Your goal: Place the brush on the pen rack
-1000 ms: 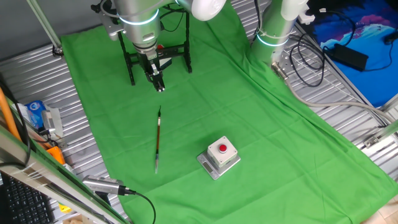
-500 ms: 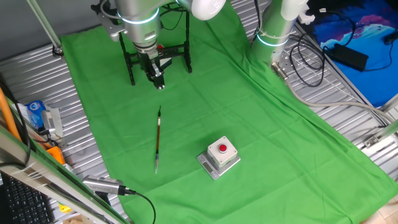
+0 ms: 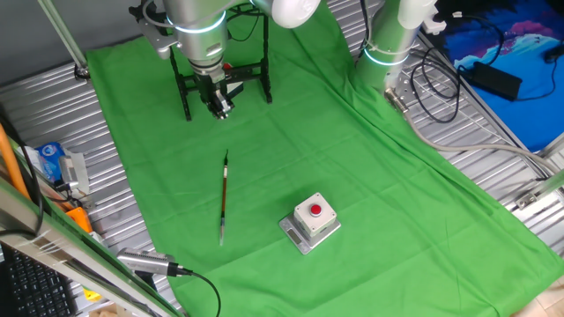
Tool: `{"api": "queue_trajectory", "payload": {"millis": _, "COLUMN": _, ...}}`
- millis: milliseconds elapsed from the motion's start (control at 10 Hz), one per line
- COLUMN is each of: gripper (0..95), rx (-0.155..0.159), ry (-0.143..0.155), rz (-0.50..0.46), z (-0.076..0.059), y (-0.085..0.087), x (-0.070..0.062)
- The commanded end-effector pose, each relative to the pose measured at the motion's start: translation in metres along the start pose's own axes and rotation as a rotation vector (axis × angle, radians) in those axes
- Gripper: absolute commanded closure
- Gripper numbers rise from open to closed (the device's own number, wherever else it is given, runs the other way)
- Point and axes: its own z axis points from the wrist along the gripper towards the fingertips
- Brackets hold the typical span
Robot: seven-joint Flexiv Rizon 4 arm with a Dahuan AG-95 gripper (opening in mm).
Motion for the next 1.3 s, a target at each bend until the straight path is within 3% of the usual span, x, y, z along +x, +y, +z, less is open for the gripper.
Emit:
{"api": "queue_trajectory", "payload": {"millis": 100, "gripper": 95.0, "rx": 0.0, "ry": 0.001, "rz": 0.0, "z": -0.0001, "y": 0.0001, "x": -0.0002}}
{"api": "queue_trajectory", "payload": {"millis": 400, "gripper": 95.0, "rx": 0.0, "ry": 0.001, "rz": -0.004, "z": -0.0001, "y": 0.0001, "x": -0.0002}}
{"api": "queue_trajectory", "payload": {"millis": 600, "gripper": 95.0, "rx": 0.001, "ry": 0.002, "rz": -0.075, "z": 0.0, "y": 0.0001, "x": 0.0}}
{"api": "queue_trajectory", "payload": {"millis": 1000, "gripper": 95.0, "rx": 0.001, "ry": 0.002, "rz": -0.074, "z": 0.0001, "y": 0.0002, "x": 0.0013}}
{"api": "queue_trajectory", "payload": {"millis": 1300, "gripper": 95.0, "rx": -0.008, "ry": -0.01, "rz": -0.181, "z": 0.0002, "y": 0.0003, "x": 0.002}}
